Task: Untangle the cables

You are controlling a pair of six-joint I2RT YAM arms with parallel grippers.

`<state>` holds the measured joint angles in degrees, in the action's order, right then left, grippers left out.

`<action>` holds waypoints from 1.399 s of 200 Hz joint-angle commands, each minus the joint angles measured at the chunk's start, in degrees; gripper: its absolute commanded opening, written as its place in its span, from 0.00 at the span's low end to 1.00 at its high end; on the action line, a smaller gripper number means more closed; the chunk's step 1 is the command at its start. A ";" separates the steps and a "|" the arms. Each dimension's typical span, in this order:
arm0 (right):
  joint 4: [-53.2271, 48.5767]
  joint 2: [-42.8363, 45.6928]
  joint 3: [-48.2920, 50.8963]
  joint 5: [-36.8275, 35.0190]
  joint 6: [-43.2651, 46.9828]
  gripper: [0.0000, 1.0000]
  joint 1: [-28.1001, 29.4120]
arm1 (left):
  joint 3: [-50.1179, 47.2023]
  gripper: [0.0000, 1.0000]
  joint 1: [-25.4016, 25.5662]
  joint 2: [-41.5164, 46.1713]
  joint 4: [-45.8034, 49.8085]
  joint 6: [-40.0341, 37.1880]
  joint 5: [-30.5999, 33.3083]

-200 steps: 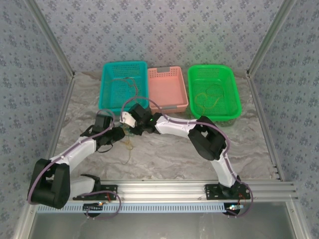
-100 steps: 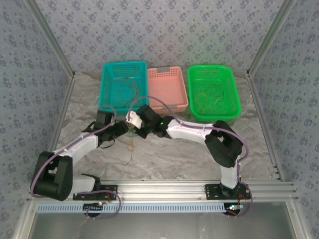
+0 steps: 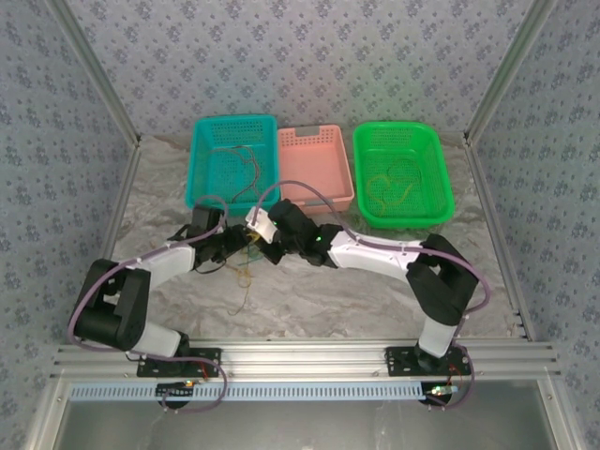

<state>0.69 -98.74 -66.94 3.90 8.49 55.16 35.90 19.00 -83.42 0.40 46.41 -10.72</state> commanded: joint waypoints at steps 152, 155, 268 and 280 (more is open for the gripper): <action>-0.21 38.90 3.54 -2.91 -18.33 0.00 -16.57 | 2.71 0.00 0.99 -1.37 5.93 -3.22 13.92; -0.45 39.36 3.34 -2.90 -18.68 0.00 -17.22 | 2.76 0.00 0.95 -1.27 6.07 -3.25 13.89; -12.32 40.71 -16.18 -1.22 -20.39 0.00 -26.27 | 4.43 0.00 -0.43 -0.06 9.21 -5.38 14.92; -12.97 40.73 -17.92 -1.57 -20.36 0.00 -26.86 | 4.92 0.00 -0.46 -0.30 9.82 -5.90 15.56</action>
<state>-9.32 -57.69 -80.90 2.37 -11.18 29.23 38.70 18.96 -84.84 7.97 42.41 3.03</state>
